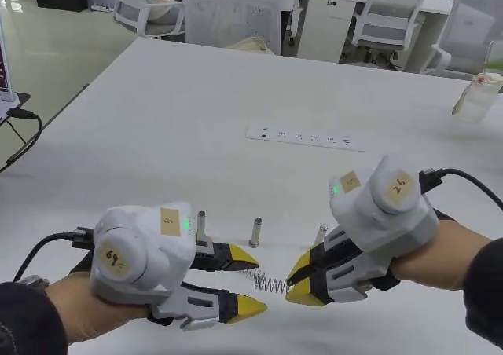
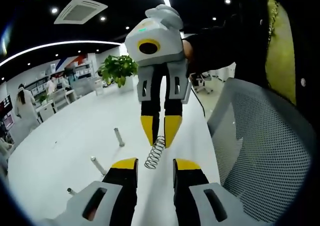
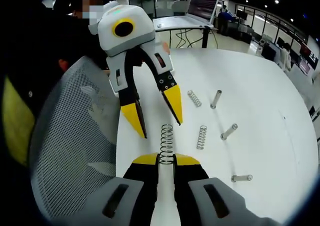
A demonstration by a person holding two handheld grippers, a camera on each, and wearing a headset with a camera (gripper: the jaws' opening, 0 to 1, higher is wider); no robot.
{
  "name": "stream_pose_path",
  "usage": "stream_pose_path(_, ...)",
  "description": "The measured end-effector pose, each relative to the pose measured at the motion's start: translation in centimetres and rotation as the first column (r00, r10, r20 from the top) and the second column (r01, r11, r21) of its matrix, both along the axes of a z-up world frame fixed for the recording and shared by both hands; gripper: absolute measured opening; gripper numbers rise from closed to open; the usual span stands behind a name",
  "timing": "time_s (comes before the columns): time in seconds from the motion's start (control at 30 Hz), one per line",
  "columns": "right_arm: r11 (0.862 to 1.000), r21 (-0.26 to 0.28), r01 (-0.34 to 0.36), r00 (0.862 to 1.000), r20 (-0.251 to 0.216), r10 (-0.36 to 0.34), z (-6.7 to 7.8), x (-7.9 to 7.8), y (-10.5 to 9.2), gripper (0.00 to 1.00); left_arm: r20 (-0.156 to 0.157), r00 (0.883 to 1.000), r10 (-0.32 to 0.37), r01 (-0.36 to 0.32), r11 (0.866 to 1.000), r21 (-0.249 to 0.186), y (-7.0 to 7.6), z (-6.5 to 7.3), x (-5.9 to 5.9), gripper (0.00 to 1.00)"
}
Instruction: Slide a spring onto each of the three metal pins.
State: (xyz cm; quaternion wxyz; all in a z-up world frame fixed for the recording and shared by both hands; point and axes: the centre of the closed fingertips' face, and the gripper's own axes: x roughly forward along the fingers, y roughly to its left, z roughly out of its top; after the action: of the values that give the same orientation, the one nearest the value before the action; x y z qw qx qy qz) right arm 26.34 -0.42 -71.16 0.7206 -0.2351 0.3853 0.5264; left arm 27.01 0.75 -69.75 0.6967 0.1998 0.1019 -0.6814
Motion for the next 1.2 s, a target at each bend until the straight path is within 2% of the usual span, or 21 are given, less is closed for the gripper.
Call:
stream_pose_path(0.3,1.0,-0.007,-0.012,1.0,-0.026,0.011,-0.2,-0.5,0.4,0.08,0.063,0.998,-0.02,0.018,0.999,0.038,-0.2,-0.6,-0.2,0.07)
stream_pose_path(0.4,1.0,-0.008,-0.01,0.999,-0.036,0.01,-0.3,-0.6,0.4,0.08,0.069,0.997,-0.024,0.021,0.999,0.043,-0.2,-0.6,-0.2,0.06)
stream_pose_path(0.57,1.0,-0.009,-0.002,0.999,-0.054,0.001,-0.3,-0.8,0.5,0.08,0.105,0.993,-0.047,0.039,0.997,0.074,-0.2,-1.0,-0.5,0.07)
stream_pose_path(0.73,1.0,-0.007,0.004,0.997,-0.071,-0.005,-0.3,-1.1,0.5,0.08,0.114,0.992,-0.052,0.042,0.995,0.088,-0.2,-1.3,-0.5,0.05)
stream_pose_path(0.8,1.0,-0.006,0.008,0.997,-0.075,-0.008,-0.2,-1.1,0.5,0.08,0.133,0.989,-0.06,0.047,0.994,0.096,-0.2,-1.3,-0.5,0.05)
stream_pose_path(0.97,1.0,-0.005,0.012,0.996,-0.087,-0.013,-0.2,-1.2,0.5,0.08,0.153,0.985,-0.074,0.057,0.992,0.113,-0.3,-1.5,-0.6,0.05)
stream_pose_path(1.2,1.0,0.007,0.022,0.996,-0.086,-0.022,0.1,-1.1,0.6,0.08,0.16,0.985,-0.065,0.046,0.991,0.122,-0.2,-1.6,-0.5,0.03)
